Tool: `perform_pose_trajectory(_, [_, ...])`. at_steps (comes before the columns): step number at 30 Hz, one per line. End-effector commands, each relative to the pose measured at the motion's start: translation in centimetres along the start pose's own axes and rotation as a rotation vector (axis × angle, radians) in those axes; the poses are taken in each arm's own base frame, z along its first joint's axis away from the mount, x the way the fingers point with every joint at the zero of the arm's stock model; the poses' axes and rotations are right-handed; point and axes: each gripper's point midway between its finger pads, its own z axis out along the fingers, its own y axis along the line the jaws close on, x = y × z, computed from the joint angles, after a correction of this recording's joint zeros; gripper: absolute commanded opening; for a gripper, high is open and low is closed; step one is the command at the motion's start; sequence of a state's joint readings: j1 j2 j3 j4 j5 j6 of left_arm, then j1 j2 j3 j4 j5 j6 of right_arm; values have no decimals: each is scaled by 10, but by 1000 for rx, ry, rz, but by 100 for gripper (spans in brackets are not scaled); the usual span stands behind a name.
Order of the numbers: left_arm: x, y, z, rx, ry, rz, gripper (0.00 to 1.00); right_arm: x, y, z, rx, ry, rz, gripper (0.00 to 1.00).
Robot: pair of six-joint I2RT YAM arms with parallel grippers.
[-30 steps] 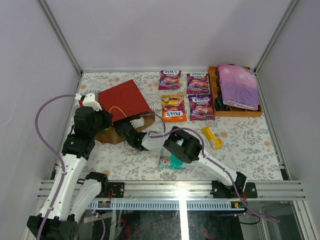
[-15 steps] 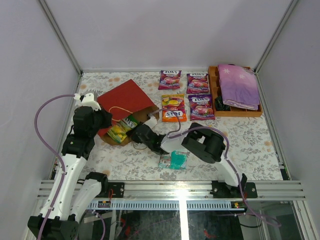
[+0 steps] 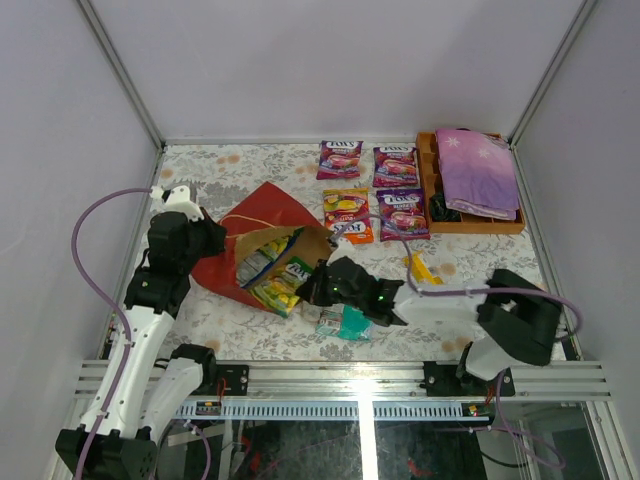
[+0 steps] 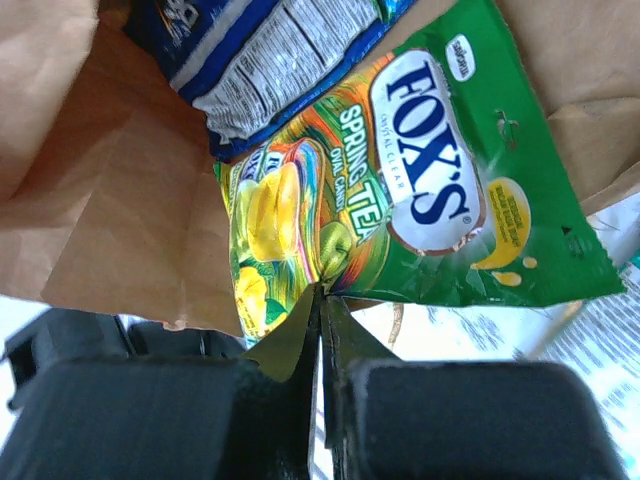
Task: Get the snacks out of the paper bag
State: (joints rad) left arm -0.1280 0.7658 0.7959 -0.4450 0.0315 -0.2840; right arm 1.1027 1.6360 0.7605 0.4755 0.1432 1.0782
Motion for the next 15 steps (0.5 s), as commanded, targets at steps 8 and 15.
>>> perform_pose_trajectory(8, [-9,-1,4,7,-37,-4,0,-33,4,-122,-95,31,-331,0])
perform_pose_trajectory(15, [-9,1,4,-3,-37,-2,0,-47,3,-162,-119,1,-372,0])
